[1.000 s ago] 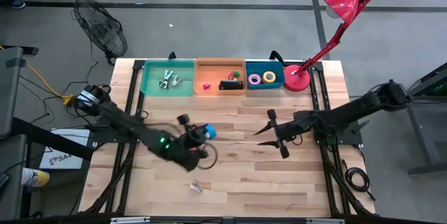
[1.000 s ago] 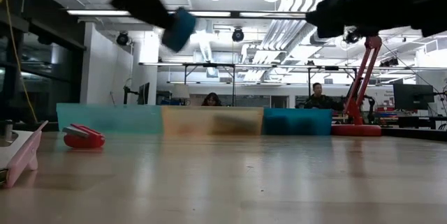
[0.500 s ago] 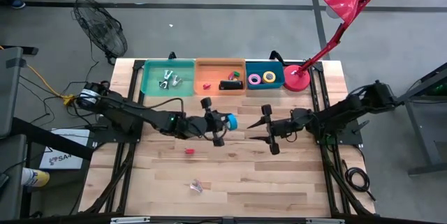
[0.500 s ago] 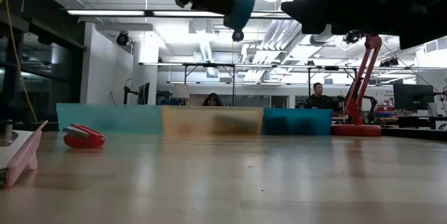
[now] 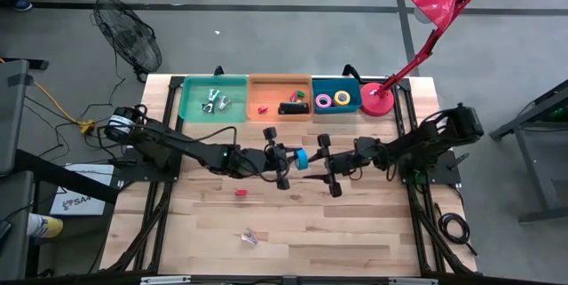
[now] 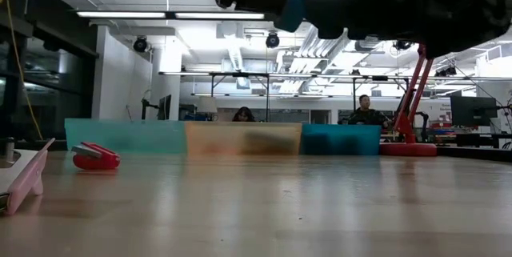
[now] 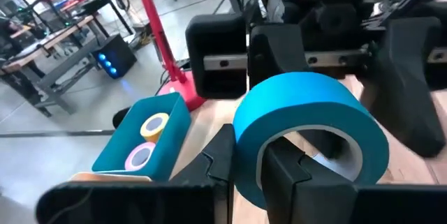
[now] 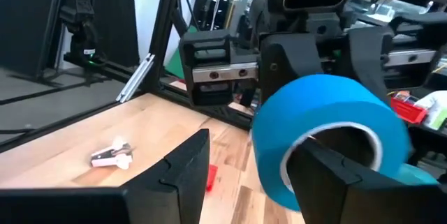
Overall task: Pick and place Stapler, Stapler remover, tape
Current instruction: Put the blue tape into the blue bin
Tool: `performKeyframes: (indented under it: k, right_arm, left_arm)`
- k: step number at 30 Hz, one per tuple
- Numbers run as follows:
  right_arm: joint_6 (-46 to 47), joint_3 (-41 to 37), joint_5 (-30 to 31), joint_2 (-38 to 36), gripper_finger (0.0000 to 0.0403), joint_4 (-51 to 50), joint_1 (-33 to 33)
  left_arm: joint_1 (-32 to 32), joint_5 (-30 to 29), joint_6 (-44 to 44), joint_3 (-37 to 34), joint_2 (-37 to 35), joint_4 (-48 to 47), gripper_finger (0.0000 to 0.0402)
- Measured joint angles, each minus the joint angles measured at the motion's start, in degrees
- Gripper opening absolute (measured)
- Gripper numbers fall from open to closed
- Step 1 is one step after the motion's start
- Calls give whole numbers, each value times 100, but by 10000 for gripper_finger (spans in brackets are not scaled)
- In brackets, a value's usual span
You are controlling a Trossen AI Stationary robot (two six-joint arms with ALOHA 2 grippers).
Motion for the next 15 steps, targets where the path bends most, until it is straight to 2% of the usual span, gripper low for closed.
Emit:
performKeyframes:
  k: [8,12,15]
  right_arm:
    - [137,242,-227,112,160,-138,0]
    - [142,242,-180,116,124,-226,0]
    - [139,242,-77,116,78,-352,-7]
  left_arm:
    - [-4,5,-15,0,6,26,35]
    - [-4,21,-15,0,6,-30,35]
    - [-4,29,-33,0,10,-151,36]
